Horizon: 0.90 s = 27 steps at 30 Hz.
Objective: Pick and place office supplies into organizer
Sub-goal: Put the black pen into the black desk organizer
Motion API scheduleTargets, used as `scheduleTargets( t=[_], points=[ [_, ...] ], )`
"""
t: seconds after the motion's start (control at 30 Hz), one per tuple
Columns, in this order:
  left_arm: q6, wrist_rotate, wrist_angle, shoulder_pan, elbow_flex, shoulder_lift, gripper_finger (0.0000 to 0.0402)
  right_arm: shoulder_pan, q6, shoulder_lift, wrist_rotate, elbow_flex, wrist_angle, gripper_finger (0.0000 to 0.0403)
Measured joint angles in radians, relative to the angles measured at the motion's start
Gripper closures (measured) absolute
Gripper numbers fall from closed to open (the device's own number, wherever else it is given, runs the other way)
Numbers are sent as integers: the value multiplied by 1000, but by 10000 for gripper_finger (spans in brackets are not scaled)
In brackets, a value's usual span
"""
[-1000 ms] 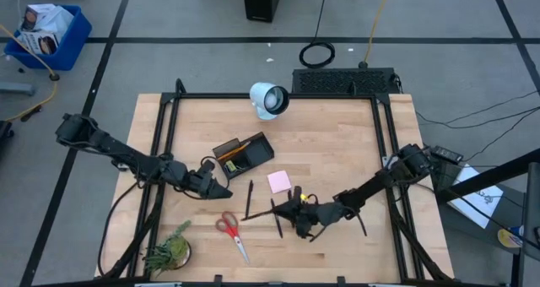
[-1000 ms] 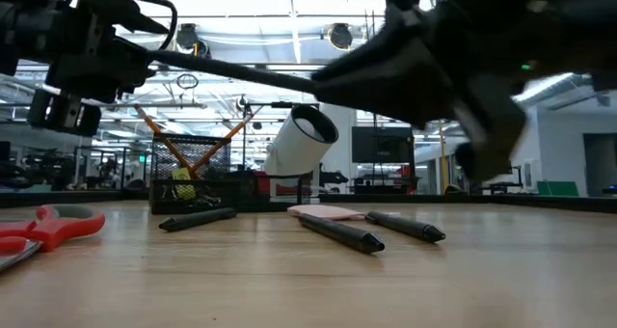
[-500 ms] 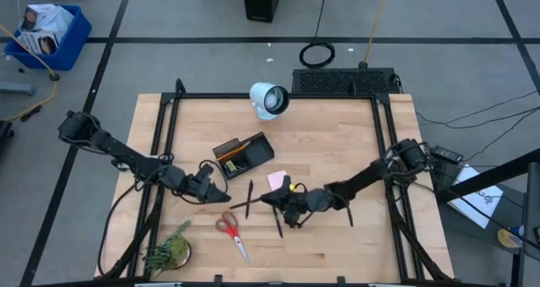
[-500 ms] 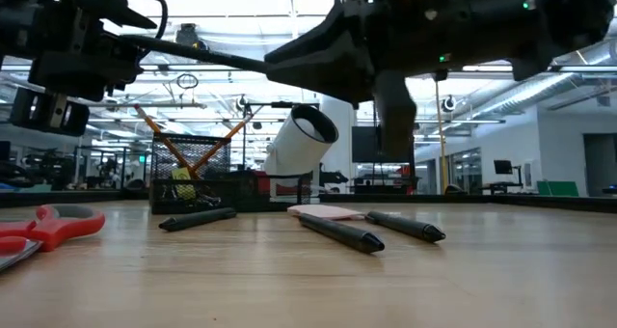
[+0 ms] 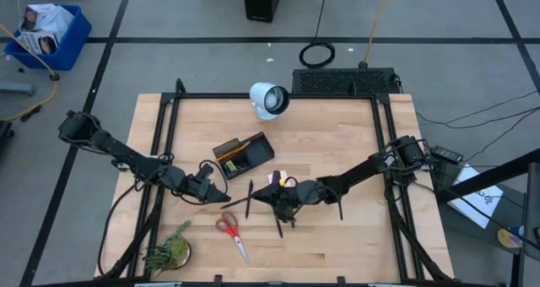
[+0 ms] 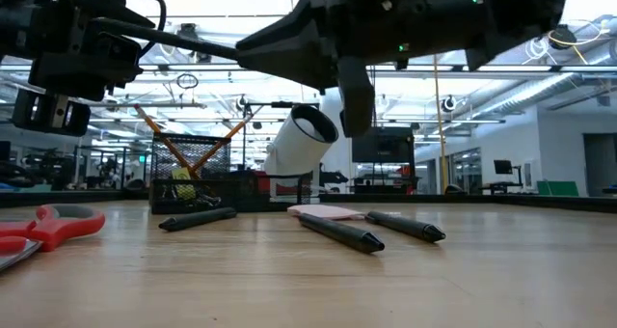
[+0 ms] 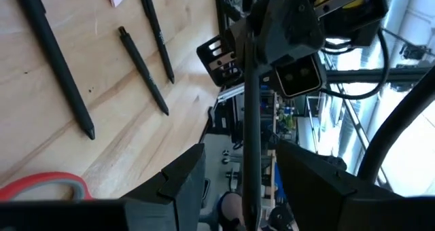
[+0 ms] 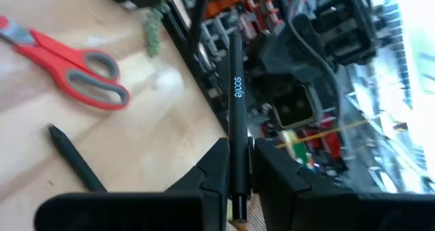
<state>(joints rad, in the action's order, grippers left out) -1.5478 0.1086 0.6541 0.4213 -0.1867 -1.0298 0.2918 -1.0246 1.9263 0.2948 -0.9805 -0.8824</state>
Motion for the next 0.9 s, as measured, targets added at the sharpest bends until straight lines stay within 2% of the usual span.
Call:
scheduleTargets(
  t=[0.13, 0.9],
  points=[
    [10, -3, 0, 0, 0, 0, 215, -18, 47, 0, -13, -34, 62, 358],
    [28, -21, -29, 0, 0, 0, 216, -58, 70, 0, -114, -68, 96, 358]
  ],
)
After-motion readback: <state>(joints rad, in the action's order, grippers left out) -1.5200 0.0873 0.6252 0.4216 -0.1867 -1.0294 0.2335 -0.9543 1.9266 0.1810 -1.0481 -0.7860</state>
